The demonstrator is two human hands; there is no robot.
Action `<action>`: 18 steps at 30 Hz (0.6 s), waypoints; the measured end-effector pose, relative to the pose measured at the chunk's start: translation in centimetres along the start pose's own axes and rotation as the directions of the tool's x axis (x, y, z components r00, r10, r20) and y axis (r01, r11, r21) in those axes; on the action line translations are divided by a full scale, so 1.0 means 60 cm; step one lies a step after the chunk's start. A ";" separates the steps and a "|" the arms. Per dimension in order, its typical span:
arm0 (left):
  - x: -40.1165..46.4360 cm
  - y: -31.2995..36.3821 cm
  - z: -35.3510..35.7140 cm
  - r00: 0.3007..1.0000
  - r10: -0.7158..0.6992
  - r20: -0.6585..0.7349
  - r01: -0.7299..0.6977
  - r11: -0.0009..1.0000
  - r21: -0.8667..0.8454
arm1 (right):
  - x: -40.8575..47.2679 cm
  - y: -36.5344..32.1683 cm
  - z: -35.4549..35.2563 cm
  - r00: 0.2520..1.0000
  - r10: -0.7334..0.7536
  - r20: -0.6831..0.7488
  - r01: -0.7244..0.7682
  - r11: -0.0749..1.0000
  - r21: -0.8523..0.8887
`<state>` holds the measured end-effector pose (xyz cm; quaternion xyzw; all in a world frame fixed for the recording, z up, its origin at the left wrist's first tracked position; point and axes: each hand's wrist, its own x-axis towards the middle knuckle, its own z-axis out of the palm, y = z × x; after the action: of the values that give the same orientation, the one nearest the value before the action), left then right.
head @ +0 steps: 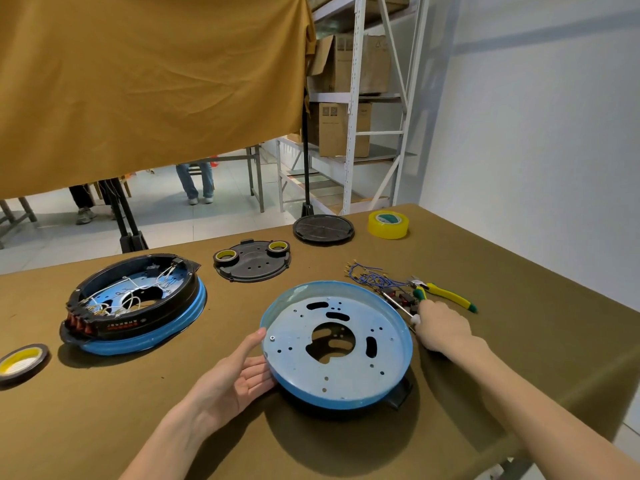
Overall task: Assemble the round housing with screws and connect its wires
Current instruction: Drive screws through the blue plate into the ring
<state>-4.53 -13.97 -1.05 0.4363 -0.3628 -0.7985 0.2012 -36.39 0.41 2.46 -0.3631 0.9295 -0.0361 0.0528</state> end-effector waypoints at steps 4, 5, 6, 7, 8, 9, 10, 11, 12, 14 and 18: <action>0.002 -0.001 0.001 1.000 -0.004 0.012 0.004 1.000 0.009 | -0.014 -0.011 -0.030 0.975 -0.039 -0.221 0.098 0.960 0.263; 0.003 0.000 0.000 1.000 -0.010 0.019 0.010 1.000 0.007 | -0.019 -0.018 -0.041 0.965 -0.051 -0.259 0.152 0.909 0.387; 0.003 0.000 -0.002 1.000 -0.017 0.025 0.017 1.000 0.003 | -0.024 -0.026 -0.054 0.961 -0.066 -0.268 0.201 0.832 0.517; 0.003 0.001 -0.003 0.999 -0.025 0.027 0.025 1.000 -0.002 | -0.030 -0.036 -0.066 0.965 -0.094 -0.247 0.233 0.739 0.632; 0.003 0.002 -0.003 0.999 -0.032 0.028 0.032 0.999 -0.004 | -0.037 -0.047 -0.076 0.968 -0.133 -0.213 0.248 0.642 0.725; 0.002 0.002 -0.003 0.999 -0.034 0.030 0.034 0.999 0.000 | -0.044 -0.058 -0.086 0.966 -0.177 -0.189 0.257 0.549 0.795; 0.002 0.002 -0.003 0.999 -0.034 0.035 0.034 0.999 0.009 | -0.050 -0.069 -0.094 0.959 -0.215 -0.186 0.268 0.467 0.842; 0.001 0.001 -0.003 0.999 -0.031 0.042 0.030 0.999 0.019 | -0.055 -0.078 -0.099 0.951 -0.238 -0.196 0.280 0.397 0.874; 0.001 0.000 -0.002 0.998 -0.026 0.049 0.025 0.999 0.028 | -0.060 -0.088 -0.103 0.947 -0.244 -0.209 0.285 0.338 0.897; 0.000 -0.002 -0.003 0.998 -0.020 0.057 0.019 0.999 0.029 | -0.062 -0.104 -0.107 0.948 -0.225 -0.223 0.277 0.243 0.930; 0.000 0.000 -0.004 0.996 -0.041 0.081 0.040 0.999 0.018 | -0.055 -0.131 -0.104 0.945 -0.213 -0.247 0.285 0.169 0.943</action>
<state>-4.34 -14.04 -1.13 0.4123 -0.3684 -0.8165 0.1663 -29.48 -2.93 9.73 -0.3951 0.6300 -0.6262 0.2341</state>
